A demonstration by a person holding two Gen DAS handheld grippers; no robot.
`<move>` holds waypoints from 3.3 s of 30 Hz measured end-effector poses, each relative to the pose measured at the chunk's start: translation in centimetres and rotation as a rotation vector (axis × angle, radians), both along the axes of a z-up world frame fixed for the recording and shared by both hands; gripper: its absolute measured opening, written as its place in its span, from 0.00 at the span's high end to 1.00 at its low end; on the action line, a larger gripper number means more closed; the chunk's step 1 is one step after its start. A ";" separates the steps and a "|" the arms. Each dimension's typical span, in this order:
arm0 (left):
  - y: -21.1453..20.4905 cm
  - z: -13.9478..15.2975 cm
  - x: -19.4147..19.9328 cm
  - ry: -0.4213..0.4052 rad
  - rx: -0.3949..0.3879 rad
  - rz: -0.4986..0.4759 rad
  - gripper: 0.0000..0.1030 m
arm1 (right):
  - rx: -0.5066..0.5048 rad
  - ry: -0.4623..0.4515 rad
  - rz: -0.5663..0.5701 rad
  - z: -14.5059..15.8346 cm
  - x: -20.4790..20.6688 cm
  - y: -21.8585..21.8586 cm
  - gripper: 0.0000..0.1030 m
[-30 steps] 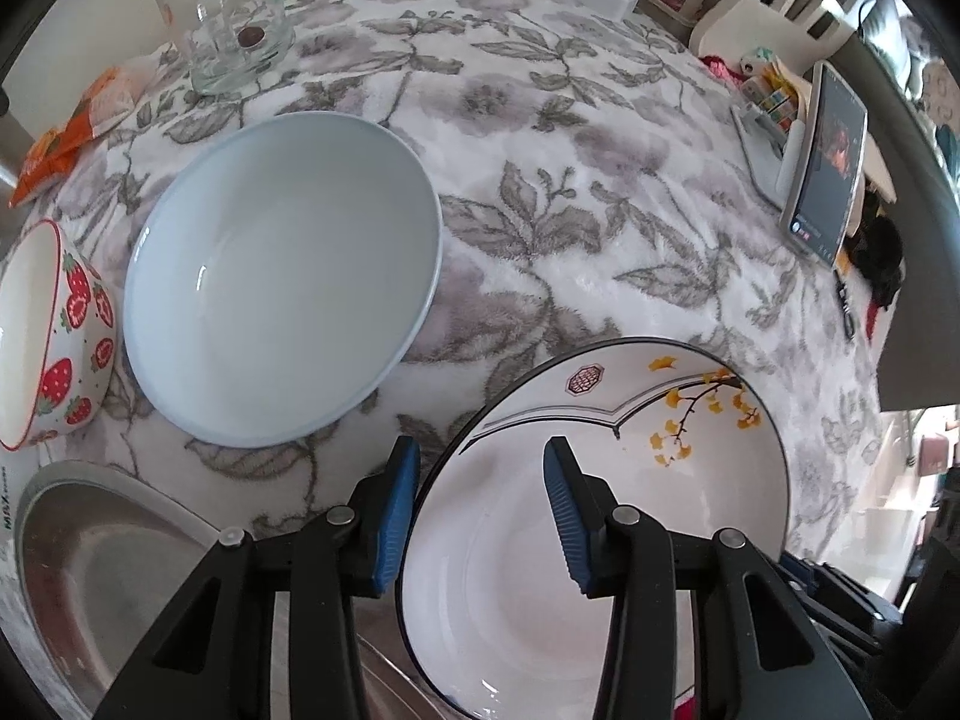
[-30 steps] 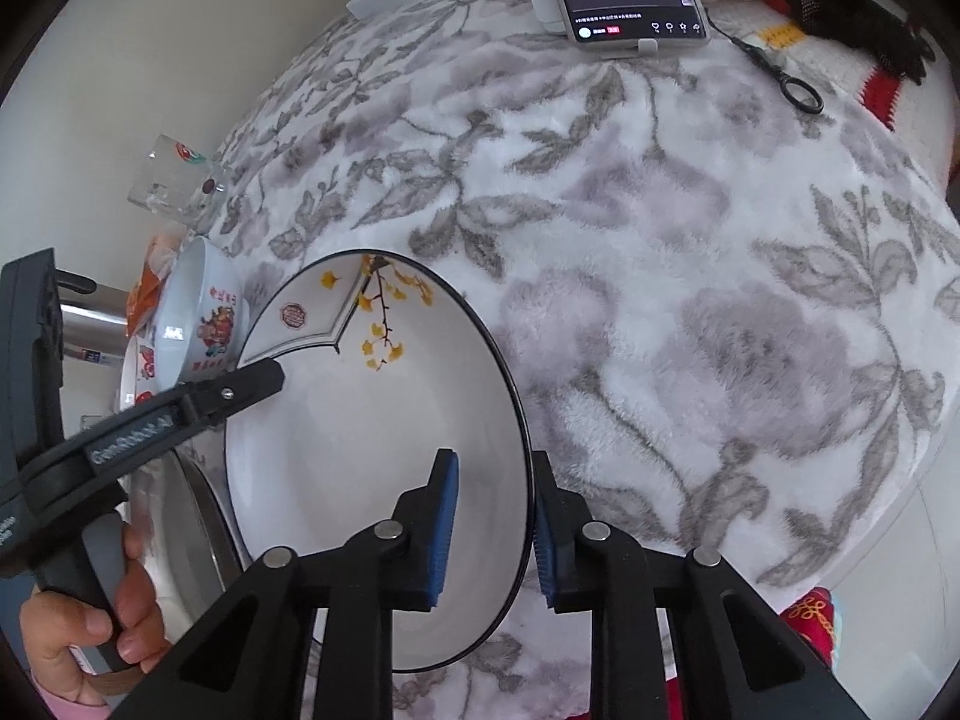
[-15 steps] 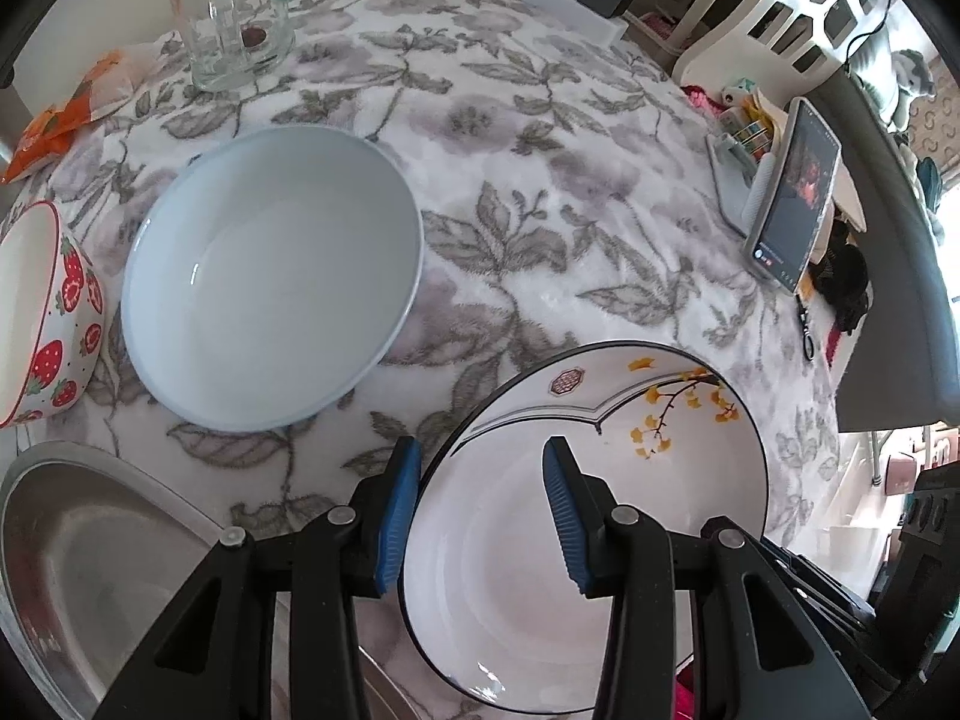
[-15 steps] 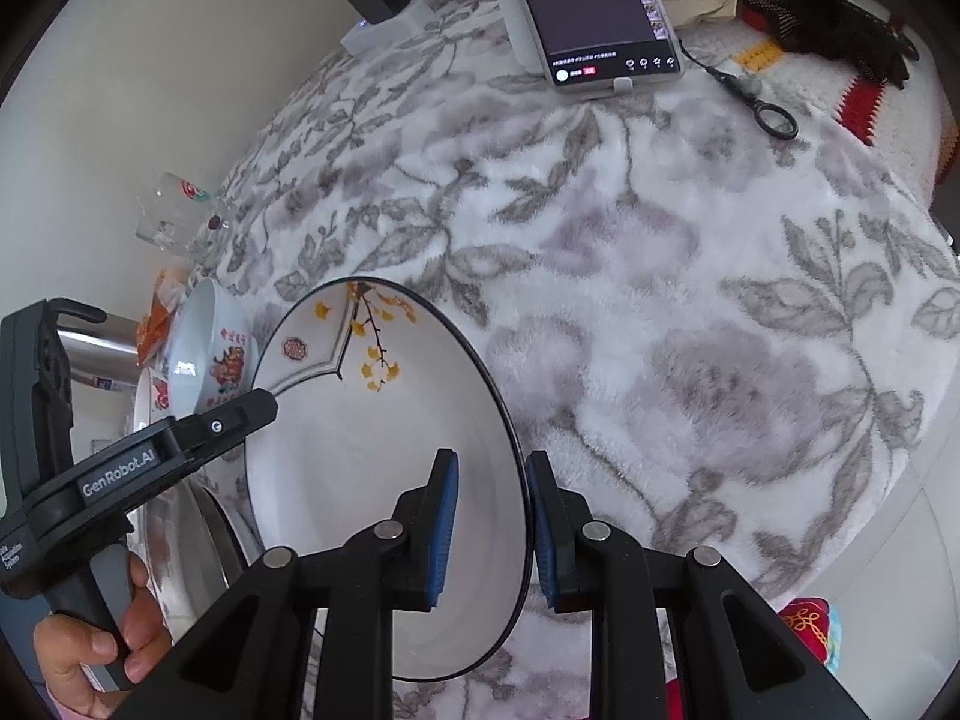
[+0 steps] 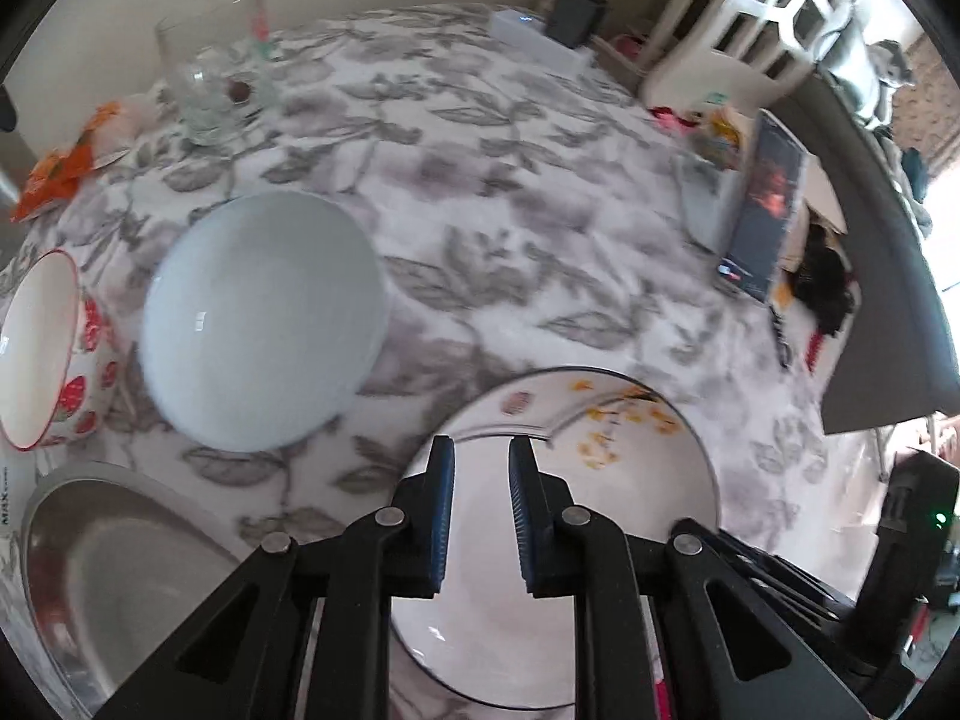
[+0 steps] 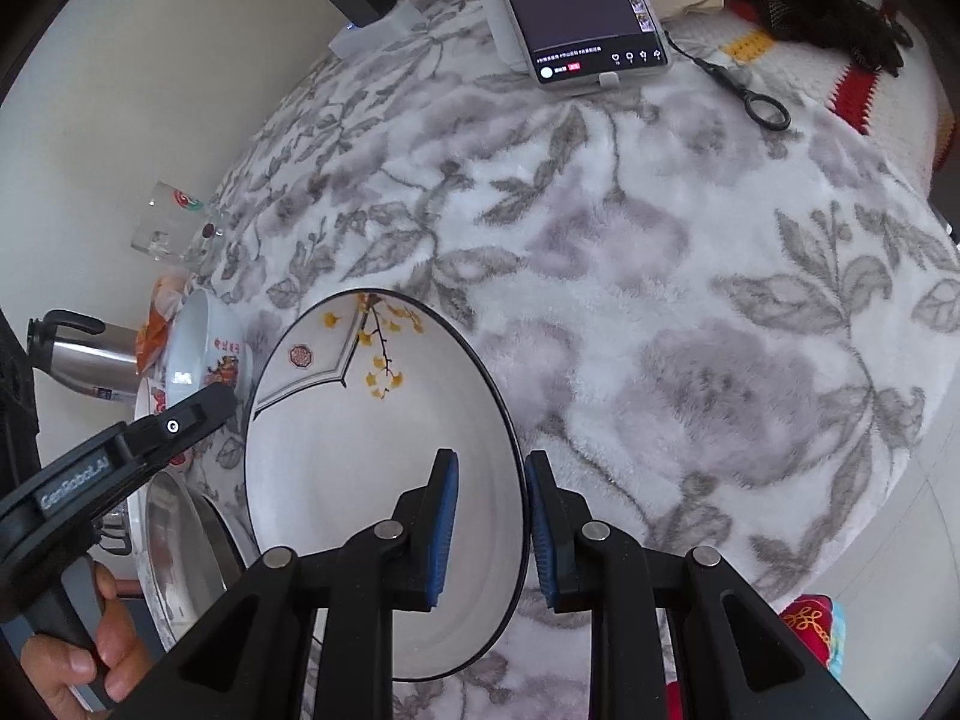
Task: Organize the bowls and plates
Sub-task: 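Lift the white flower plate off the table with both grippers, then carry the white flower plate over the steel basin with both grippers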
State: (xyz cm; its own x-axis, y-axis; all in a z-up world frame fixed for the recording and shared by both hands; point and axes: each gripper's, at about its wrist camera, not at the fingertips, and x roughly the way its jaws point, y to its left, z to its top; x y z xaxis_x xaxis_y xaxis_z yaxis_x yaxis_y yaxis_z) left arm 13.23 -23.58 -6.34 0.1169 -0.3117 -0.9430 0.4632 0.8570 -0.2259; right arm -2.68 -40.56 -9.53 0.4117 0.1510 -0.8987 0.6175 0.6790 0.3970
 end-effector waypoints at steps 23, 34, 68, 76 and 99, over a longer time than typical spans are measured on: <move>0.1 -4.3 1.1 0.069 0.084 0.016 0.70 | -0.005 0.026 0.009 -0.5 0.6 -0.1 0.76; 0.1 -3.5 0.8 0.092 -0.003 0.017 0.70 | -0.015 0.019 -0.024 0.0 -0.2 -0.8 0.76; 4.9 5.2 0.0 -0.040 -0.212 0.100 0.70 | 0.001 -0.151 0.025 4.8 -0.3 1.3 0.76; 9.0 6.4 0.0 -0.052 -0.278 0.184 0.70 | -0.005 -0.163 0.095 5.7 0.8 3.8 0.76; 25.2 4.4 -1.2 -0.017 -0.413 0.527 0.70 | -0.010 -0.095 0.367 5.2 6.8 15.5 0.76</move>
